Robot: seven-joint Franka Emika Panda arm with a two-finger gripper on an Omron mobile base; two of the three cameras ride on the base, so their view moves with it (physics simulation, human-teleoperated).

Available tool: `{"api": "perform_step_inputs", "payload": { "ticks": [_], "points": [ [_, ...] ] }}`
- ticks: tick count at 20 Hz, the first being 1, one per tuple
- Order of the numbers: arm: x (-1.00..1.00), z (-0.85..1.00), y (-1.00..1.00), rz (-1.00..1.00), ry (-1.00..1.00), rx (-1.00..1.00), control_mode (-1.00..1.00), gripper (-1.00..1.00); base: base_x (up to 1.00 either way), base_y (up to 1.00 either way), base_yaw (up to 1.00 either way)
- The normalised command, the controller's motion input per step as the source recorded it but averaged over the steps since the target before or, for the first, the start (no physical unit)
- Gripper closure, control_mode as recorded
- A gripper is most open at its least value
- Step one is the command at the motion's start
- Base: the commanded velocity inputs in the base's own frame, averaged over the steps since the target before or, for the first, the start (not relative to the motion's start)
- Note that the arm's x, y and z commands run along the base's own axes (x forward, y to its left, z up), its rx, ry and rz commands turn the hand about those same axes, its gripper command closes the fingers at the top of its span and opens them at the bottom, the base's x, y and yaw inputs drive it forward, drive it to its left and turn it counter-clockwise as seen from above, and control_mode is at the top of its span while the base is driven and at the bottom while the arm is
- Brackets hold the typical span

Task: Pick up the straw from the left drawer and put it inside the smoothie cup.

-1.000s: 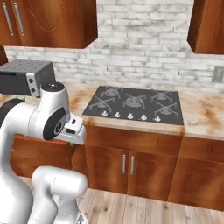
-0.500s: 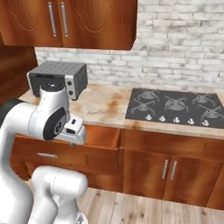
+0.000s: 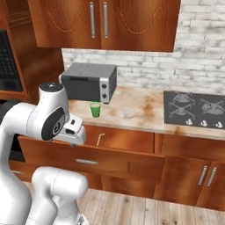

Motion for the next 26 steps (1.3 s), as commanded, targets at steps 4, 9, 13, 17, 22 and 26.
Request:
{"api": "perform_step_inputs", "payload": {
  "ticks": [4, 9, 13, 17, 22, 26],
  "points": [
    [0.00, 0.00, 0.00, 0.00, 0.00, 0.00, 1.00, -1.00, 0.27, 0.48, 0.00],
    [0.00, 0.00, 0.00, 0.00, 0.00, 0.00, 1.00, -1.00, 0.33, 0.26, 0.00],
    [0.00, 0.00, 0.00, 0.00, 0.00, 0.00, 1.00, -1.00, 0.37, 0.03, 0.00],
    [0.08, 0.00, 0.00, 0.00, 0.00, 0.00, -1.00, -1.00, 0.30, 0.00, 0.00],
    [0.21, 0.00, 0.00, 0.00, 0.00, 0.00, -1.00, -1.00, 0.00, 0.00, 0.00],
    [0.26, -0.09, 0.00, 0.00, 0.03, 0.00, -1.00, -1.00, 0.00, 0.00, 0.00]
  ]
}}
